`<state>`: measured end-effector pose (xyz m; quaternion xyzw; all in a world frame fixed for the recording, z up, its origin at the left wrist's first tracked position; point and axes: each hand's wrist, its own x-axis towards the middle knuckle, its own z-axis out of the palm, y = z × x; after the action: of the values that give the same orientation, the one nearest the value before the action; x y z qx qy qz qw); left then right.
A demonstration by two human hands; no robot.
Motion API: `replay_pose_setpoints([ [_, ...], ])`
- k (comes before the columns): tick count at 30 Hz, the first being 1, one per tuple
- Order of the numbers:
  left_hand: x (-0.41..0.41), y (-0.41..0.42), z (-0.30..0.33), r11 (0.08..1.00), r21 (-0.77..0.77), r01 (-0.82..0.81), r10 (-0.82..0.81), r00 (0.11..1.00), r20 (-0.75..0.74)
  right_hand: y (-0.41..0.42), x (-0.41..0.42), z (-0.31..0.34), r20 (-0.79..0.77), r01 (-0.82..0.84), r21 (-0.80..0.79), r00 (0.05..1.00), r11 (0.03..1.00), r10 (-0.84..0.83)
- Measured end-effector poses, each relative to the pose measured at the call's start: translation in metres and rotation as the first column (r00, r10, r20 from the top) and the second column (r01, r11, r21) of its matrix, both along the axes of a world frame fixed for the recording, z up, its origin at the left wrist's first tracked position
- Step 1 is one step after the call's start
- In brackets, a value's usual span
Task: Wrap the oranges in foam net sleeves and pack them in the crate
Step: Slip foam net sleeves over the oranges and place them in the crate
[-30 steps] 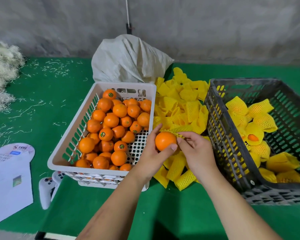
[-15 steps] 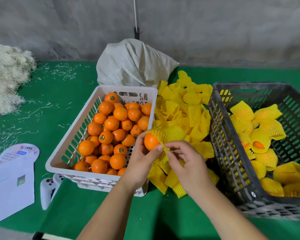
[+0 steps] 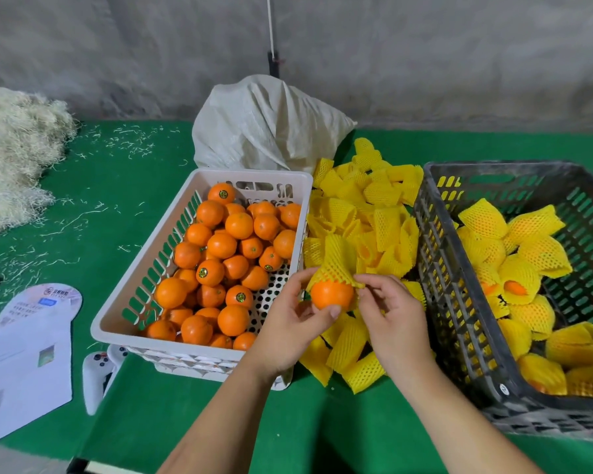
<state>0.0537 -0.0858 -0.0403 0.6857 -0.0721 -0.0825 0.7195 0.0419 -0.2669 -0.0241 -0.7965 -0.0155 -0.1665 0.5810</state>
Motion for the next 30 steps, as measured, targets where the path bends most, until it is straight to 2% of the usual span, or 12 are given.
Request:
replay_pose_setpoints([
  [2, -0.002, -0.004, 0.003, 0.997, -0.056, -0.052, 0.053, 0.998, 0.017, 0.002, -0.006, 0.007, 0.087, -0.007, -0.063, 0.996, 0.998, 0.012],
  [4, -0.001, -0.006, 0.004, 0.982, -0.144, -0.124, 0.127, 0.992, 0.015, 0.011, -0.015, 0.012, 0.189, -0.074, -0.162, 0.976, 0.984, 0.104],
  [7, -0.001, -0.005, 0.002, 0.969, -0.154, -0.191, 0.197, 0.98, 0.02, 0.026, -0.024, 0.01, 0.216, -0.137, -0.235, 0.958, 0.962, 0.189],
  [12, -0.004, -0.001, 0.005, 0.996, -0.076, -0.052, 0.056, 0.997, 0.055, 0.022, -0.022, 0.002, 0.124, -0.153, -0.192, 0.976, 0.969, 0.178],
  [15, -0.003, 0.002, 0.005, 0.997, -0.035, 0.076, -0.073, 0.995, 0.061, 0.007, -0.018, 0.003, 0.151, -0.161, -0.202, 0.969, 0.966, 0.193],
  [17, -0.001, 0.0, 0.006, 0.996, 0.039, 0.085, -0.088, 0.993, 0.078, -0.002, -0.015, 0.006, 0.196, -0.146, -0.223, 0.962, 0.964, 0.191],
  [19, -0.001, -0.004, 0.006, 0.997, 0.072, 0.036, -0.045, 0.992, 0.119, -0.007, -0.012, 0.009, 0.226, -0.117, -0.234, 0.959, 0.965, 0.171],
  [24, -0.001, -0.008, 0.006, 0.987, -0.045, -0.156, 0.159, 0.984, 0.084, 0.005, -0.012, 0.014, 0.279, -0.027, -0.286, 0.954, 0.958, 0.11],
  [30, 0.0, -0.011, 0.002, 0.979, -0.023, -0.2, 0.202, 0.975, 0.092, 0.012, -0.018, 0.013, 0.331, 0.039, -0.382, 0.939, 0.923, 0.097],
])
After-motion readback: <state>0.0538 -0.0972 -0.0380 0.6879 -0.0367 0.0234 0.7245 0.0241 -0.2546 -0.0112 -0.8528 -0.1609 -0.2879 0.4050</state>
